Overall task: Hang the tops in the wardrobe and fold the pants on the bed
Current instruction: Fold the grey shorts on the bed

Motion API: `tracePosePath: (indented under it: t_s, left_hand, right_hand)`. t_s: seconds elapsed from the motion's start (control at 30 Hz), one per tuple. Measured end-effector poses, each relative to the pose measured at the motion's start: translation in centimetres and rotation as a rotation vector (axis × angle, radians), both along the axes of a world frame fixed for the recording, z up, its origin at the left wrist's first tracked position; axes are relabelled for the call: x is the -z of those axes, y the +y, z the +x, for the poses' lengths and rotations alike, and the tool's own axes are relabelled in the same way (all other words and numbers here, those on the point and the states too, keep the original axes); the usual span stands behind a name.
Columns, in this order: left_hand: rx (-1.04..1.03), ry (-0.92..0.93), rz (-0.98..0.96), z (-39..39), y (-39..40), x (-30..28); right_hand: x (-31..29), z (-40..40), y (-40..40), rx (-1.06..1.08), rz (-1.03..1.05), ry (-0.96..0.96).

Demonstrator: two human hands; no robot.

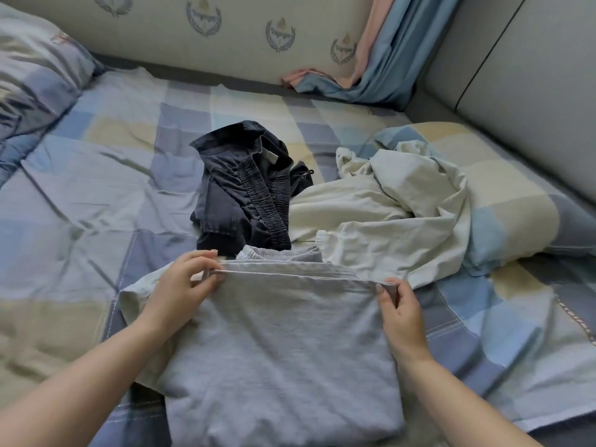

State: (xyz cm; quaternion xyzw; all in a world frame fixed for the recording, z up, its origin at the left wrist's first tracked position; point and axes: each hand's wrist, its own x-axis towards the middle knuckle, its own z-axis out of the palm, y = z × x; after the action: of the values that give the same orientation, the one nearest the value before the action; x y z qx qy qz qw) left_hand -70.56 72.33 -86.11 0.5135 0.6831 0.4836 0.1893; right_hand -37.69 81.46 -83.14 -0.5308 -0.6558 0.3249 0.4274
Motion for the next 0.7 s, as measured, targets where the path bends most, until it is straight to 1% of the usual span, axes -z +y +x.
tracePosePath:
  t_s: [0.07,0.13,0.17,0.23,0.27,0.3,0.33,0.37,0.43,0.47,0.5,0.53,0.6,0.63,0.67,0.7]
  left_hand:
    - [-0.061,-0.113,0.076,-0.2,0.0,-0.7]
    - [-0.122,-0.097,0.098,-0.5,0.8,-1.3]
    - [-0.157,-0.071,0.067,-0.5,1.3,-1.4]
    - [-0.195,-0.008,-0.093,-0.4,1.9,-1.4]
    - [-0.200,0.049,-0.189,-0.1,1.9,-1.6]
    - [-0.203,0.128,-0.233,0.4,1.8,-1.8]
    - [-0.203,0.228,-0.199,0.9,1.4,-2.1]
    - [-0.181,0.336,-0.110,1.7,0.7,-2.4]
    - [-0.020,0.572,0.041,4.9,-0.7,-2.6]
    - [0.100,0.683,0.040,6.7,-1.0,-2.1]
    - [0.194,0.772,-0.006,8.4,-1.0,-1.6]
    - [0.246,0.841,-0.083,9.7,-0.5,-1.1]
    - [0.242,0.941,-0.257,10.7,0.8,-0.1]
    - [0.216,0.959,-0.319,10.7,1.6,0.2]
    - [0.199,0.952,-0.368,10.7,2.4,0.6]
    - [0.182,0.937,-0.395,10.5,2.9,0.9]
  right_hand:
    - [-0.6,-0.3,0.5,0.016,0.087,0.039]
    - [-0.7,-0.9,2.0,0.032,0.121,0.079]
    - [-0.5,-1.3,3.0,0.034,0.094,0.076]
    - [0.5,-2.1,4.6,-0.002,-0.018,0.023]
    - [1.5,-2.5,5.3,-0.027,-0.093,-0.013]
    - [2.4,-2.8,5.8,-0.030,-0.167,-0.054]
    - [3.4,-2.9,6.0,-0.020,-0.212,-0.074]
    - [4.2,-3.0,6.1,-0.003,-0.224,-0.093]
    - [5.4,-2.9,6.2,0.032,-0.215,-0.119]
    - [5.6,-2.9,6.3,0.036,-0.214,-0.136]
    - [5.3,-3.0,6.3,0.026,-0.225,-0.171]
    - [5.1,-3.1,6.4,0.007,-0.242,-0.192]
    - [3.6,-3.3,6.3,-0.051,-0.312,-0.223]
    - [2.7,-3.3,6.0,-0.075,-0.286,-0.272]
    - [1.9,-3.3,5.4,-0.104,-0.175,-0.347]
    - [1.1,-3.5,4.3,-0.122,0.002,-0.431]
